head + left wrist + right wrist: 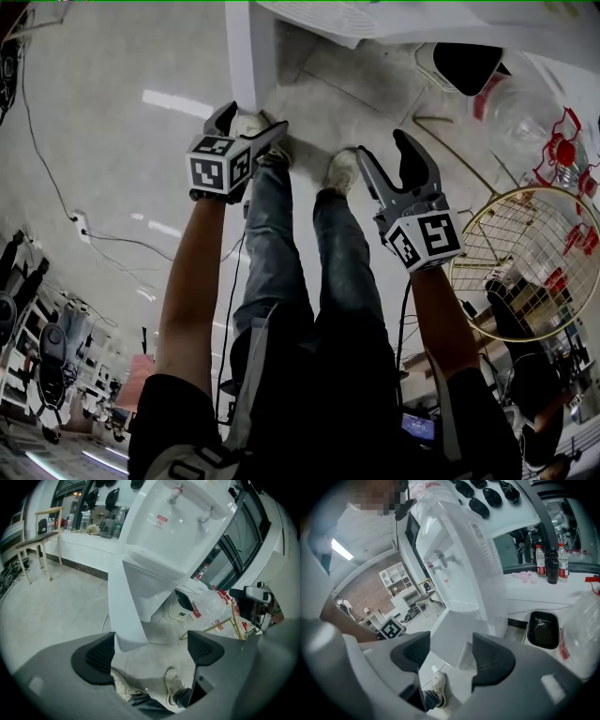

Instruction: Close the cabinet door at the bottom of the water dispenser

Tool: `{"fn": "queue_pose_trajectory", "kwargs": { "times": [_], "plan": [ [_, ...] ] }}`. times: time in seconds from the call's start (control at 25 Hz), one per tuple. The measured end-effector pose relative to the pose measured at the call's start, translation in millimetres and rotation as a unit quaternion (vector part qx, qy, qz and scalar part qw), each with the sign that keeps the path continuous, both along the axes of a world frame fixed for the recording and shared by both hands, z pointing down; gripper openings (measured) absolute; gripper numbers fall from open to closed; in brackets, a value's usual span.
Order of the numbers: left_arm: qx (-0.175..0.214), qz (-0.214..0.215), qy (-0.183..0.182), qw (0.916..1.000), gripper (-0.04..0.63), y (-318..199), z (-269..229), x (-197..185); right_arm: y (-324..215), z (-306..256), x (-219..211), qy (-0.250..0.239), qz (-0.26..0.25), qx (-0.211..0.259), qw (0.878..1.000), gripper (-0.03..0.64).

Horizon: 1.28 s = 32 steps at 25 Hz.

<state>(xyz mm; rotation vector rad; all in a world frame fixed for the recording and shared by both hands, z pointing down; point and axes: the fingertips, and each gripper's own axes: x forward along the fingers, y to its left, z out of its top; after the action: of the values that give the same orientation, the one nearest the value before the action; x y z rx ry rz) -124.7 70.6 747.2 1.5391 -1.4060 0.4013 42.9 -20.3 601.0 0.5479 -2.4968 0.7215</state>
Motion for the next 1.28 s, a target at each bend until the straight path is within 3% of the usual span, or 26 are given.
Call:
{"fn": "queue_pose_trajectory", "kwargs": {
  "times": [0.8, 1.28],
  "plan": [
    [-0.005, 0.024, 0.009, 0.9997, 0.491, -38, -8, 56, 12, -6, 50, 0.002, -0.008, -0.01, 1.0, 0.268],
    [0.002, 0.056, 0.021, 0.9982, 0.489, -69, -9, 85, -10, -1, 79, 0.001, 0.059, -0.009, 0.998, 0.259]
  ]
}}
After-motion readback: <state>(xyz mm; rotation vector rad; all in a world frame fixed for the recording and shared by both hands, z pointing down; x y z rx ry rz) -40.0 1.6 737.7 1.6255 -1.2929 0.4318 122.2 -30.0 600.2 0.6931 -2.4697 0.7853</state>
